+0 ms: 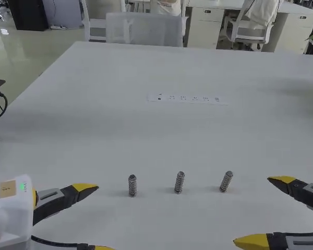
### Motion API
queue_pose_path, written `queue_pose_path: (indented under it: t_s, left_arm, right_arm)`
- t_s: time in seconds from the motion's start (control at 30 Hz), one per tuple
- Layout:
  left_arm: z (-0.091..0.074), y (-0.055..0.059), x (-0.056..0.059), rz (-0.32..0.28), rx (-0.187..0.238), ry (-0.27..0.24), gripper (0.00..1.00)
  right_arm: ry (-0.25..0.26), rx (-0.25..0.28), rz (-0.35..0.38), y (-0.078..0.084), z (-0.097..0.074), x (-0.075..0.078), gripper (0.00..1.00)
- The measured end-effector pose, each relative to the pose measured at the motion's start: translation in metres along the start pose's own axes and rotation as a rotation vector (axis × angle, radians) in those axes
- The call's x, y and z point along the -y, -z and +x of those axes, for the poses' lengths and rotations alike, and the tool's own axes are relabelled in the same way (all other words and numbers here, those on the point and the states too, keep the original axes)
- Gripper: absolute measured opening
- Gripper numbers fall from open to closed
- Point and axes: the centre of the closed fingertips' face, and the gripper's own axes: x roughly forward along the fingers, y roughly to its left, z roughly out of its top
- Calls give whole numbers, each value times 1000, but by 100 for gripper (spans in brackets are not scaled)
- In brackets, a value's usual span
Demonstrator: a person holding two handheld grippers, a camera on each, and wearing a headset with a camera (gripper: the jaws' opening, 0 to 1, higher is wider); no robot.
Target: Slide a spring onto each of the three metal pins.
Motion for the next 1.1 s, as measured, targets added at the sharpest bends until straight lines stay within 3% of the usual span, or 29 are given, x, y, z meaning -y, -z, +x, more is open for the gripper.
queue_pose_path:
  t_s: [0.07,0.43,0.67,1.1]
  left_arm:
    - [0,0,0,1,-2,-1,83]
    - [-1,1,-2,8,-2,-9,89]
    - [0,2,-7,7,1,-33,98]
    - [3,-1,-13,5,5,-65,98]
  right_arm:
    - [3,23,-2,-5,-1,0,99]
    - [20,8,-4,2,-2,3,99]
    - [26,-2,9,7,-3,5,99]
    - [38,-8,25,13,-3,11,99]
